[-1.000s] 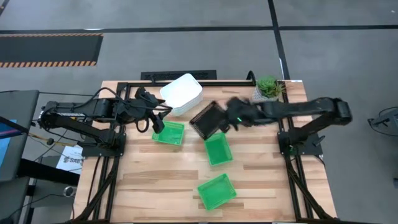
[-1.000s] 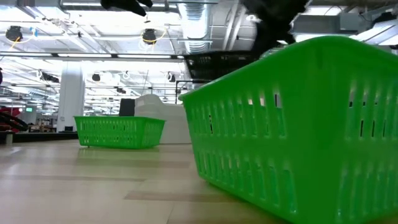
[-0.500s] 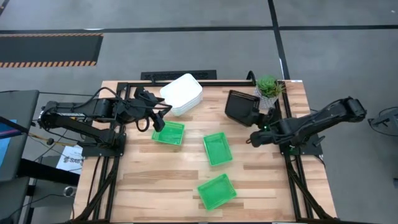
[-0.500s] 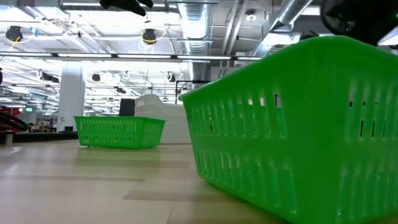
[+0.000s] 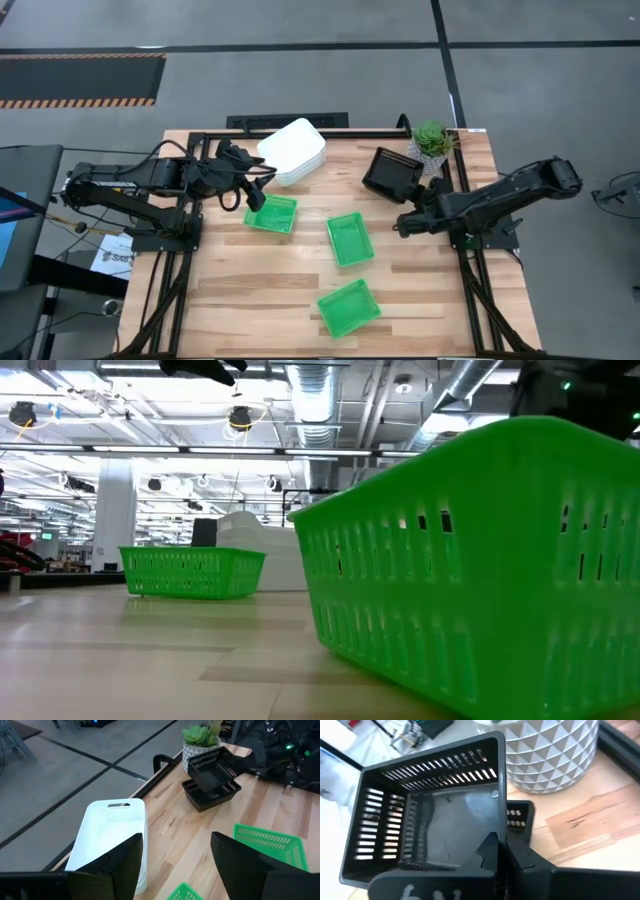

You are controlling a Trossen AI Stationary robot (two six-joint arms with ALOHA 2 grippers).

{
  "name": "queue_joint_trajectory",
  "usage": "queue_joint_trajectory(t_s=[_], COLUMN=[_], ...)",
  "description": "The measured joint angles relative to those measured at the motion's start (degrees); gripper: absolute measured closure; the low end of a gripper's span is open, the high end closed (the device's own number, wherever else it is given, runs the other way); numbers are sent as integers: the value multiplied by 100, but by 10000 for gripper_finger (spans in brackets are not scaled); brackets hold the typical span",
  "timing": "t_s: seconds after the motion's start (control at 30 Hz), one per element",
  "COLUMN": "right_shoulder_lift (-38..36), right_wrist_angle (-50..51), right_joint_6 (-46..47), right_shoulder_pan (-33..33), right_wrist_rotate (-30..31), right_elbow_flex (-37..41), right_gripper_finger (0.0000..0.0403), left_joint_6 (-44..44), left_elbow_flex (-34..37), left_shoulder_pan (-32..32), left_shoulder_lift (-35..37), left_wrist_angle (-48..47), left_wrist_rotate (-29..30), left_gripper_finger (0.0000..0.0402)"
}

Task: Stack baskets by color
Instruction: Stack the bottom black bin on the stacked black bin, then adjust the top right green bin

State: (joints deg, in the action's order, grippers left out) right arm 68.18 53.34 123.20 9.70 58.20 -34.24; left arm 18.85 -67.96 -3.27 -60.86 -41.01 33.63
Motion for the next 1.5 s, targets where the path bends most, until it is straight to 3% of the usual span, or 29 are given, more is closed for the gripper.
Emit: queue_joint_trajectory(t_s=[0.3, 0.67, 0.87, 0.97, 1.07, 1.17, 1.33, 1.5], right_shoulder_lift=[422, 532, 365, 154, -13, -83, -43, -39], right_wrist_angle=[-26, -46, 36, 161, 193, 190, 105, -284], right_joint_6=[-68, -175, -289, -1056, -2714, -4021, -5132, -5829], right_shoulder_pan=[-241, -241, -77, 28, -131, -525, -966, -984], right_wrist_rotate=[-378, -423, -86, 94, 219, -241, -872, -1413], right_elbow_flex=[-2, -3, -156, -357, -565, -786, -1012, -1012], right_gripper_finger=[376, 283, 211, 183, 168, 169, 178, 178], left_joint_6=[4, 4, -35, -37, -129, -186, -179, -192], left_elbow_flex=[0, 0, 0, 0, 0, 0, 0, 0], left_shoulder_pan=[0, 0, 0, 0, 0, 0, 0, 0], left_shoulder_lift=[0, 0, 0, 0, 0, 0, 0, 0], left_wrist_angle=[-16, -29, -94, -111, -110, -111, -116, -131], left_wrist_rotate=[-8, -5, -2, 0, 0, 2, 2, -7], left_gripper_finger=[178, 178, 178, 178, 178, 178, 178, 178])
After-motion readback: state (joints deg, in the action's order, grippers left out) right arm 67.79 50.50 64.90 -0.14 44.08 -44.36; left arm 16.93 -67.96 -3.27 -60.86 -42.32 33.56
